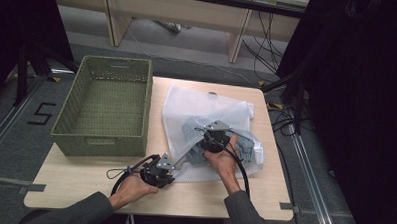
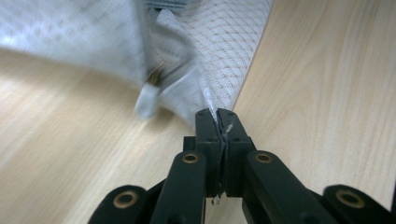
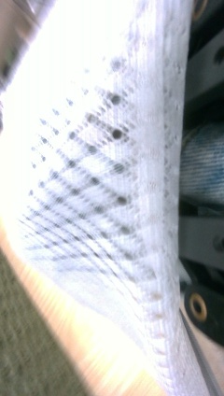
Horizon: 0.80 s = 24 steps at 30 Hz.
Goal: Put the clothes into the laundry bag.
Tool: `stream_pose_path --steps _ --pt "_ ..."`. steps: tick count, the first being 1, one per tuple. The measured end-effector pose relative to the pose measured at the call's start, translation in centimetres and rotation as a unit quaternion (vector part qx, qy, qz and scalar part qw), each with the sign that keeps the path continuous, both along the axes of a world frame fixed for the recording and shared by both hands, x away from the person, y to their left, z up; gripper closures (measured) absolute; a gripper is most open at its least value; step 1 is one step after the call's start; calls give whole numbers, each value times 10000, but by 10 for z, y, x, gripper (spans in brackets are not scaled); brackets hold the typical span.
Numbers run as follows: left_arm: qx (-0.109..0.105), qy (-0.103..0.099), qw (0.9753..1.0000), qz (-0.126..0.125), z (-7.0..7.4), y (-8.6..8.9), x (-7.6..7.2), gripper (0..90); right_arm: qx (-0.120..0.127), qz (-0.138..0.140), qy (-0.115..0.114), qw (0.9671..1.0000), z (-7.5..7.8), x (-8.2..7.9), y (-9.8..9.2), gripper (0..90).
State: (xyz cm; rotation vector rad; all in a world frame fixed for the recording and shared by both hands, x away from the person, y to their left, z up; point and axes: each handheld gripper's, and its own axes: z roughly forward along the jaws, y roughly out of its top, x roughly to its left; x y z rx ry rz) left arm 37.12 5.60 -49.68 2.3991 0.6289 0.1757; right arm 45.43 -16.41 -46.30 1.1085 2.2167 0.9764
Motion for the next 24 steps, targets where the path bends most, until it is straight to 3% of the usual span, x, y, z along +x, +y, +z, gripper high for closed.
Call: stream_pose_path --steps 1,2,3,6,7,8,11,12,15,16,17,19,20,21,22,23,24 --pt "-47 29 10000 51 -1 1 1 870 -10 149 267 9995 -8 -2 7 588" --pt "-57 80 9999 20 -4 3 4 867 -218 439 374 9981 -11 -13 17 509" --pt "-57 80 9999 20 -4 3 4 866 -218 439 374 9981 -11 -13 17 509" --pt "-11 115 9999 -39 -3 3 4 863 147 657 599 9959 12 -30 7 452" --pt "-45 103 9999 -41 -3 4 5 863 147 657 599 9959 12 -30 7 452" --pt "-62 142 9999 4 -3 4 4 863 307 788 606 9946 22 -41 -1 445" --pt "32 192 9998 -24 -2 6 4 867 231 897 523 9943 21 -53 -8 435" --pt "119 152 9997 -126 0 9 3 868 58 922 656 9936 14 -58 -11 434" --pt "123 156 9997 -116 0 15 1 869 -2 949 781 9924 4 -58 -11 445" --pt "120 187 9997 -84 0 17 0 869 54 907 915 9917 -1 -58 -7 458" --pt "146 159 9997 -109 -1 19 1 869 19 917 900 9917 -5 -57 -2 488" --pt "164 249 9995 -72 -2 19 1 869 -215 844 882 9923 -12 -54 11 602" --pt "162 175 9997 -99 -2 18 1 870 -588 822 734 9922 -17 -46 17 733" --pt "114 146 9998 -34 -2 17 0 870 -588 822 734 9922 -17 -46 17 733" --pt "233 123 9996 -142 -1 20 1 871 -614 627 562 9946 -17 -37 21 777" --pt "233 123 9996 -142 -1 20 1 872 -614 627 562 9946 -17 -37 21 777" --pt "90 155 9998 3 -2 19 -1 872 -604 527 382 9960 -17 -32 21 782"
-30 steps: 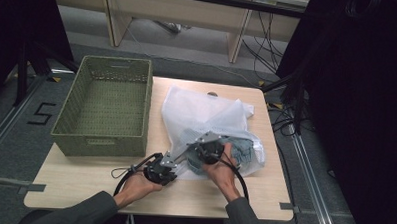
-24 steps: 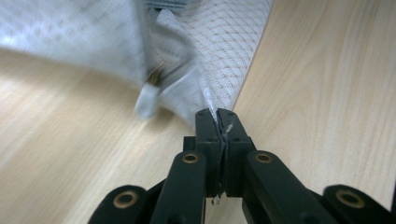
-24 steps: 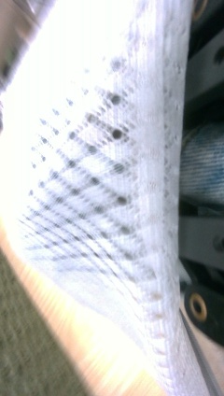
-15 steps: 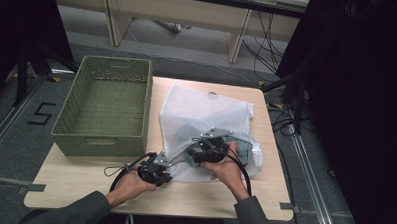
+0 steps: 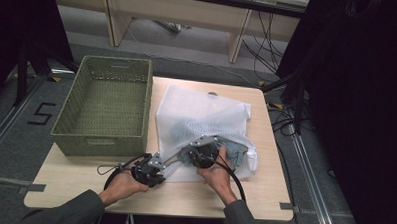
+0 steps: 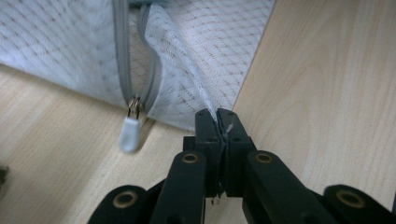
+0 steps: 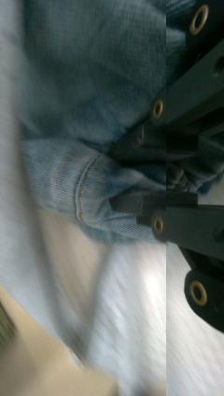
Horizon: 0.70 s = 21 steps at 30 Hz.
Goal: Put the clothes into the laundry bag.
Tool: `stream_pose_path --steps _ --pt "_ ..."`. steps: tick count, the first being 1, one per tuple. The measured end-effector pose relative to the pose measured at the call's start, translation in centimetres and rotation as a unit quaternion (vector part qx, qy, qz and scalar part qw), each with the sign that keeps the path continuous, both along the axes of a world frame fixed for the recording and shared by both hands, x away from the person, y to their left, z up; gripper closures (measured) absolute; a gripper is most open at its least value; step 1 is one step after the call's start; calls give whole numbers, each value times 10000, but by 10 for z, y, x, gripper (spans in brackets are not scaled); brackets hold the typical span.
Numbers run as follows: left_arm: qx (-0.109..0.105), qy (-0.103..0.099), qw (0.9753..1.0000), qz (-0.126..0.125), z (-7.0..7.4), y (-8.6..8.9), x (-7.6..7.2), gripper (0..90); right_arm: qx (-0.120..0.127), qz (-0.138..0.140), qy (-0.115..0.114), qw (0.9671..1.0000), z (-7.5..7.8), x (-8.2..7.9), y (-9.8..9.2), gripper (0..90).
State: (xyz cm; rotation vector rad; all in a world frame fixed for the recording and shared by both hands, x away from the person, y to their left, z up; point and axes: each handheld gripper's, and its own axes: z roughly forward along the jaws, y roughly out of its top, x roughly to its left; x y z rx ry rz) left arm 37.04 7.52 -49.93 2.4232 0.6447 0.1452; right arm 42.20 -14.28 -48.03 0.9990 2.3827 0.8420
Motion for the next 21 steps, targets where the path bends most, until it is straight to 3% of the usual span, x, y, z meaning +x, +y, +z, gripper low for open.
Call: stream_pose_path --steps 1,5,6,8,10,11,12,14,16,18,19,20,21 --pt "131 -19 9998 -139 1 3 1 873 33 -306 -319 9990 5 12 -1 785" --pt "32 45 10000 -33 1 4 0 872 278 -341 -522 9977 8 24 -10 781" --pt "132 32 9998 -145 2 6 2 872 513 -450 -117 9976 5 24 -12 733" --pt "199 45 9997 -151 3 8 3 872 570 -351 -142 9977 3 23 -12 708" --pt "7 98 9999 96 2 10 0 869 611 -184 -113 9979 3 19 -11 621" --pt "273 25 9995 -129 5 15 3 862 716 -100 78 9974 8 13 -11 583" --pt "283 36 9995 -106 6 16 2 862 743 -2 31 9972 14 9 -14 560" --pt "416 -222 9989 -3 15 22 -1 788 1070 219 193 9938 35 -5 -28 531" --pt "200 -477 9985 181 24 21 -5 691 1057 185 50 9942 48 -13 -44 522" --pt "-60 -620 9979 155 33 12 -9 612 1249 -4 158 9920 53 -19 -60 523" --pt "-182 -679 9975 98 37 5 -11 578 1230 -82 134 9923 54 -19 -68 522" --pt "-280 -659 9974 69 37 -4 -11 536 1182 -146 114 9928 52 -18 -76 522" --pt "-324 -612 9976 14 36 -14 -11 501 1281 -327 305 9908 51 -20 -80 523"
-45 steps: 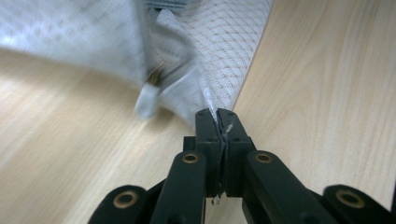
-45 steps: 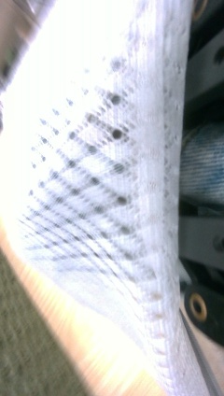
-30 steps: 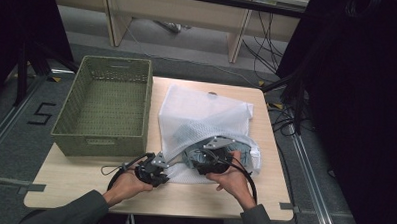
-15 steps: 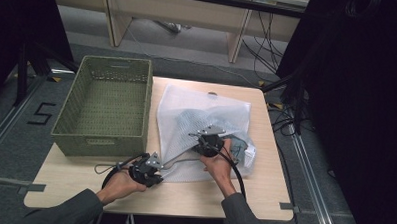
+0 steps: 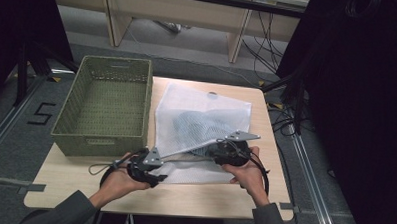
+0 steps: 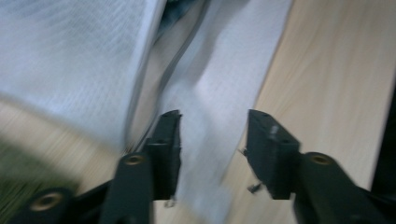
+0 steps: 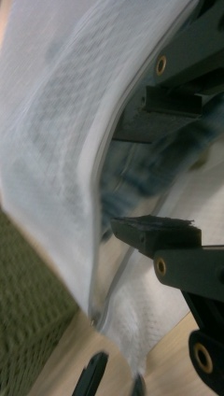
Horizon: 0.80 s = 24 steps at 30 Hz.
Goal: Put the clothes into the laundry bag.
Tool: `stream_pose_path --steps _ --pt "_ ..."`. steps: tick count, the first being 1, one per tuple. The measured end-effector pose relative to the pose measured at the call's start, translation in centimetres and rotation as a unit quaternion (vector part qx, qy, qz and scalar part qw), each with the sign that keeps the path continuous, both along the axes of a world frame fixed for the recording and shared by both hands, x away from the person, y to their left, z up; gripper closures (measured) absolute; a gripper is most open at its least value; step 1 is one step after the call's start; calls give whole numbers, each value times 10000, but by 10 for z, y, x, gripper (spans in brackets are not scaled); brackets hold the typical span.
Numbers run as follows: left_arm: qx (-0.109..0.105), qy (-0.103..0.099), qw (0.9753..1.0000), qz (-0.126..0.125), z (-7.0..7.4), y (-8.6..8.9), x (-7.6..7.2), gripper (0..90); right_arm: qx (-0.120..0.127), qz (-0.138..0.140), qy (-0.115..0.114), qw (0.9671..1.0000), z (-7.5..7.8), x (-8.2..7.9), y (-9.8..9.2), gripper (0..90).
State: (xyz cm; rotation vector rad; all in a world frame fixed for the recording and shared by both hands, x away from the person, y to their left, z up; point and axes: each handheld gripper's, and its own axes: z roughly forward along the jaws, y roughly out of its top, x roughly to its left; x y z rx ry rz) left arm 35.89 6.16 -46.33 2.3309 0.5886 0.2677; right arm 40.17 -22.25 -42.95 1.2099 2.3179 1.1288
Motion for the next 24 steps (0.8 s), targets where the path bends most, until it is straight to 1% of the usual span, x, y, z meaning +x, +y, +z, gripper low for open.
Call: stream_pose_path --steps 1,2,3,4,5,6,7,8,9,10,11,12,13,14,15,16,17,18,19,20,21,22,23,24 --pt "-6 -14 9999 -102 -4 -13 2 482 -126 71 -132 9998 -3 3 -7 522" --pt "-6 -14 9999 -102 -4 -13 2 466 -126 71 -132 9998 -3 3 -7 522" --pt "-83 76 9996 -242 -11 -31 7 459 -114 -29 46 9999 -6 0 -13 523" --pt "118 135 9988 -455 -14 -39 13 450 -103 -25 63 9999 -6 0 -15 523" --pt "74 262 9988 -408 -22 -52 17 430 -134 -58 37 9999 -7 0 -18 523" --pt "107 254 9987 -432 -25 -59 20 407 -127 -94 33 9999 -7 1 -20 527" --pt "107 254 9987 -432 -25 -59 20 406 -127 -94 33 9999 -7 1 -20 527" --pt "104 329 9988 -357 -32 -69 24 409 -73 -108 -126 9998 -8 1 -23 527" --pt "124 372 9985 -386 -39 -78 30 418 -105 -78 -95 9999 -7 1 -25 527" --pt "124 372 9985 -386 -39 -78 30 459 -105 -78 -95 9999 -7 1 -25 527" --pt "157 136 9989 -409 -41 -84 32 534 -228 -60 -91 9997 -6 1 -28 527" --pt "157 136 9989 -409 -41 -84 32 620 -188 -119 7 9998 -5 0 -28 527" --pt "139 89 9991 -383 -41 -84 35 736 -211 -89 -78 9997 -6 1 -30 527" --pt "111 93 9992 -371 -42 -83 35 794 -141 -172 49 9997 -5 0 -29 527" --pt "111 93 9992 -371 -42 -83 35 848 -231 -121 -89 9996 -7 1 -32 527" --pt "111 91 9990 -413 -42 -81 33 866 -231 -141 -139 9995 -7 1 -32 528" --pt "111 91 9990 -413 -42 -81 33 875 -231 -141 -139 9995 -7 1 -32 528" --pt "133 108 9986 -498 -42 -78 31 875 -236 -134 -147 9995 -7 1 -33 532" --pt "166 119 9985 -515 -41 -76 29 881 -110 -163 1 9998 -5 -3 -32 558" --pt "188 124 9982 -561 -41 -70 24 882 -17 -62 -34 10000 -5 -4 -31 606" --pt "229 102 9975 -655 -40 -67 20 882 -52 76 52 9999 -4 -5 -30 633" --pt "229 102 9975 -655 -40 -67 20 882 4 144 65 9999 -4 -7 -24 651" --pt "157 137 9977 -651 -41 -65 17 882 4 144 65 9999 -4 -7 -24 651" --pt "255 169 9969 -731 -40 -59 11 882 1 340 247 9991 -7 -10 -10 665"
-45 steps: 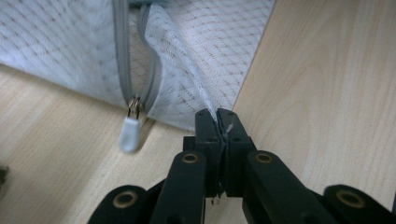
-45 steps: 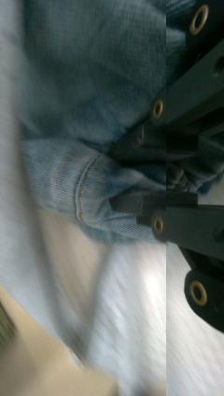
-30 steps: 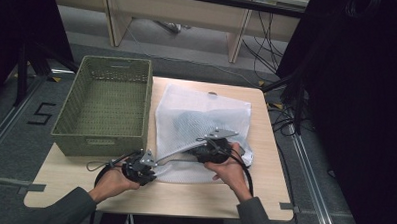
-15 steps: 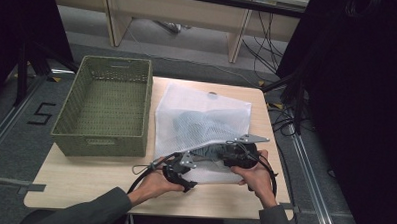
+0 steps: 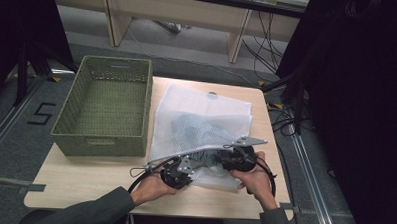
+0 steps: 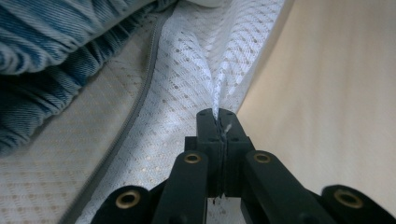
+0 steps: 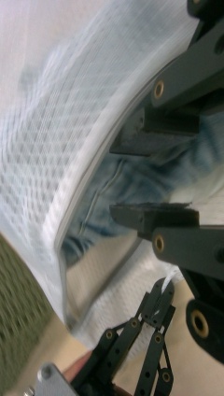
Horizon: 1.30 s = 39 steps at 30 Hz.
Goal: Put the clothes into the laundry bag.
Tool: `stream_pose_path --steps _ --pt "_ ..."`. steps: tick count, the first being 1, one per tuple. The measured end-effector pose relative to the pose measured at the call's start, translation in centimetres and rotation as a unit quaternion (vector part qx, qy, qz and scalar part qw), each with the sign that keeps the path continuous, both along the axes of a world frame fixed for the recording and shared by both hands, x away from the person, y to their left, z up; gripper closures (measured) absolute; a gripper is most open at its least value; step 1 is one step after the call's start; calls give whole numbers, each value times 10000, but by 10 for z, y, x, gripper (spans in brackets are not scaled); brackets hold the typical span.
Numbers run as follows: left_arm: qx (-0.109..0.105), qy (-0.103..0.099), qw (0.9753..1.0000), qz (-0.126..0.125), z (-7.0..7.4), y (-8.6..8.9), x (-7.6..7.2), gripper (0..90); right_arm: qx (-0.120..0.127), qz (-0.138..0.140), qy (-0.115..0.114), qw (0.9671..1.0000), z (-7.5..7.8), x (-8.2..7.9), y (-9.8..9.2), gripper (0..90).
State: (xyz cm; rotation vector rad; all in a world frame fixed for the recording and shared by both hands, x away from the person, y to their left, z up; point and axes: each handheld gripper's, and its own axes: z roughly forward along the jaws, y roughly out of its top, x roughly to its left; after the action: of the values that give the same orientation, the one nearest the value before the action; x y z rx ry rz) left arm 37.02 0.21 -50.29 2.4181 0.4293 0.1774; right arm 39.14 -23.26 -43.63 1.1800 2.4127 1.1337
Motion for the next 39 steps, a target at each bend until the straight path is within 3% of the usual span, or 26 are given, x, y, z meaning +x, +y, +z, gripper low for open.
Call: stream_pose_path --steps 2,3,6,7,8,9,10,11,12,14,15,18,19,21,22,23,27,28,29,30,31,32,33,36,37,39 --pt "7 -8 10000 -28 0 2 -2 882 -73 133 -50 9999 -2 1 4 664" --pt "19 41 10000 -41 0 4 -4 882 -235 297 20 9993 -13 2 23 680" --pt "-54 37 10000 -27 0 6 -7 882 -441 299 26 9986 -24 5 35 744" --pt "35 -8 9999 -122 1 7 -6 883 -696 128 198 9973 -32 12 44 799" --pt "35 -8 9999 -122 1 7 -6 884 -696 128 198 9973 -32 12 44 799" --pt "-19 59 10000 -70 0 7 -7 884 -808 40 18 9967 -37 15 46 815" --pt "-53 97 9999 -92 0 7 -7 884 -1012 -1 4 9949 -37 21 47 826" --pt "-87 98 9999 28 -1 7 -8 884 -1105 -68 -232 9936 -40 28 46 835" --pt "10 63 10000 -72 0 8 -7 884 -1393 -416 -561 9878 -43 39 47 857" --pt "-136 123 9998 37 -1 7 -8 884 -1298 -591 -629 9878 -44 49 44 849" --pt "-33 89 10000 -25 0 8 -7 884 -1203 -611 -582 9891 -45 52 43 844" --pt "-118 108 9999 24 -1 7 -8 883 -1007 -551 -521 9920 -43 51 40 826" --pt "-237 130 9996 76 -2 6 -9 882 -856 -339 -498 9945 -32 42 36 812" --pt "-147 140 9998 54 -1 7 -8 881 -773 -329 -413 9956 -27 37 34 807" --pt "-205 162 9996 90 -2 7 -9 880 -776 -174 -390 9961 -20 31 28 803" --pt "-109 108 9999 -6 -1 8 -7 880 -740 -136 -316 9967 -13 22 19 787" --pt "-124 145 9998 30 -1 8 -8 879 -757 -170 -237 9967 -13 15 7 796" --pt "-50 133 9999 -30 0 9 -7 879 -739 -196 -109 9970 -16 15 4 808" --pt "-28 146 9999 -45 0 9 -7 879 -706 -215 -267 9969 -22 17 4 813" --pt "-92 126 9999 -22 0 9 -7 879 -733 -225 -160 9969 -25 19 4 819" --pt "-96 173 9998 8 -1 8 -7 879 -866 -209 -44 9960 -27 21 4 821" --pt "-9 147 9999 -67 0 9 -7 880 -902 -282 -259 9952 -35 26 6 830" --pt "-66 170 9998 -35 0 9 -7 881 -1198 -460 -127 9917 -40 36 8 845" --pt "-94 194 9998 -13 -1 9 -7 880 -1292 -597 -188 9896 -48 47 9 845" --pt "-88 173 9998 -4 0 10 -8 880 -1221 -671 -137 9901 -50 49 10 836" --pt "-93 138 9999 -37 0 10 -7 878 -1103 -521 -174 9924 -43 44 11 786"
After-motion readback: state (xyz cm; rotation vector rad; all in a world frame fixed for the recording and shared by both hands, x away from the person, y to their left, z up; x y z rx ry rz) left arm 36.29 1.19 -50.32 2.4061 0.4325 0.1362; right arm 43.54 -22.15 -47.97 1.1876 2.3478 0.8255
